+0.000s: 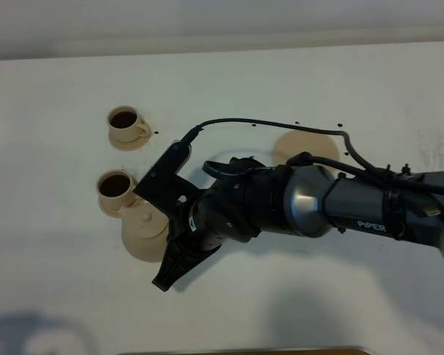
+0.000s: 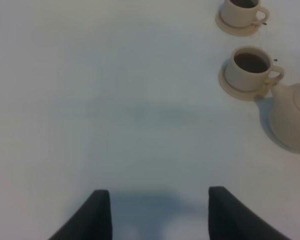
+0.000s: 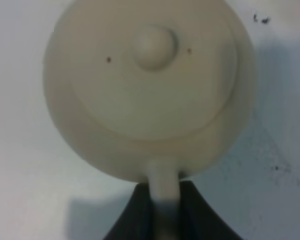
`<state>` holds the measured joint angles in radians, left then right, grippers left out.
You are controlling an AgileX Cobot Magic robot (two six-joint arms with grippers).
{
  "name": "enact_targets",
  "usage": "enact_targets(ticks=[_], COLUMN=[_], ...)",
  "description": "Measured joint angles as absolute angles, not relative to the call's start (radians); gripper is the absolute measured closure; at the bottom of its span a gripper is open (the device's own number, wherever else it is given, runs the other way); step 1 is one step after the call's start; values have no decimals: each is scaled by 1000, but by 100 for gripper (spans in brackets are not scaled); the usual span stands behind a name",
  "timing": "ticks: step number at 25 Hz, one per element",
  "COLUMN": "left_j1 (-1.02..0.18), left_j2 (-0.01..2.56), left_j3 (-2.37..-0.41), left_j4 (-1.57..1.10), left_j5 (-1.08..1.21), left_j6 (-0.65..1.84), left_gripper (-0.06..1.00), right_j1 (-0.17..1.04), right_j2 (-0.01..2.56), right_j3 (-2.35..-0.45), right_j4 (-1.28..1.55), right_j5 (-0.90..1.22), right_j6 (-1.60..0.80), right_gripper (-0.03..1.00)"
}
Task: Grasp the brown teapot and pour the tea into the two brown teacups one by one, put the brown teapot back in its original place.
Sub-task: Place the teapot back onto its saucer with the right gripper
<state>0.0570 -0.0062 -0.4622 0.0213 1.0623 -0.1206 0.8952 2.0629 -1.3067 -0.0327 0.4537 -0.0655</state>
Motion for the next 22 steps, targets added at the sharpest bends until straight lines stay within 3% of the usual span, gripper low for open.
enact_targets(ticks=[13,22], left_j1=[57,57], left_j2=[-6,-6], left_j3=[-462,-462], left_j4=[21,21], left_j5=[1062,1062], left_j6=[-121,-121], left_gripper=[44,44], right_j1=[874,657], right_j2=[1945,1829], right_j3=[-1307,-1306], right_j4=[-46,-60], right_j5=[503,585], right_j6=[-71,-49], right_gripper=[88,88])
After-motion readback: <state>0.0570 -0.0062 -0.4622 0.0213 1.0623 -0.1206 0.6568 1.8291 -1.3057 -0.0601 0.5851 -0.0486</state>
